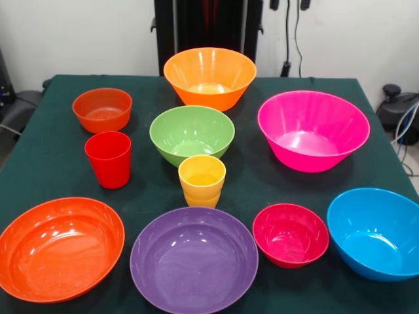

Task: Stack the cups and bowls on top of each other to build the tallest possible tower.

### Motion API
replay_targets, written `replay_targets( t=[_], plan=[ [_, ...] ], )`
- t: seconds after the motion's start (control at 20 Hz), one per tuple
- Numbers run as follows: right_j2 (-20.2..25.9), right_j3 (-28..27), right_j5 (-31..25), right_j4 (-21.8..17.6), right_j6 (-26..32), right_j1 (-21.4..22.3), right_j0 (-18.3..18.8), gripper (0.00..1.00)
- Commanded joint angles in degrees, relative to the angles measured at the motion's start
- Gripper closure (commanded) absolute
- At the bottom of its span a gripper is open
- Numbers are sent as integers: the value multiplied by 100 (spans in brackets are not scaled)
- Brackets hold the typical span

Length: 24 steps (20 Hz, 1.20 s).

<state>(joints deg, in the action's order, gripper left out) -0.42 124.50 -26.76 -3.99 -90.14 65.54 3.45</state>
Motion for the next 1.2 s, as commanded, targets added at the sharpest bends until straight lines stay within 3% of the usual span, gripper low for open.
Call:
replay_targets(
  t=[0.05,0.6,0.9,1.1,1.2],
  plan=[
    [101,-248,575,-591,-474,-876,262,0],
    [103,-613,1501,-956,-510,-1810,516,0],
    [66,-1029,1574,-969,-530,-2203,554,0],
    [301,-1569,1179,-948,-234,-2517,682,0],
    [288,-1772,1294,-974,-236,-2731,717,0]
  ],
)
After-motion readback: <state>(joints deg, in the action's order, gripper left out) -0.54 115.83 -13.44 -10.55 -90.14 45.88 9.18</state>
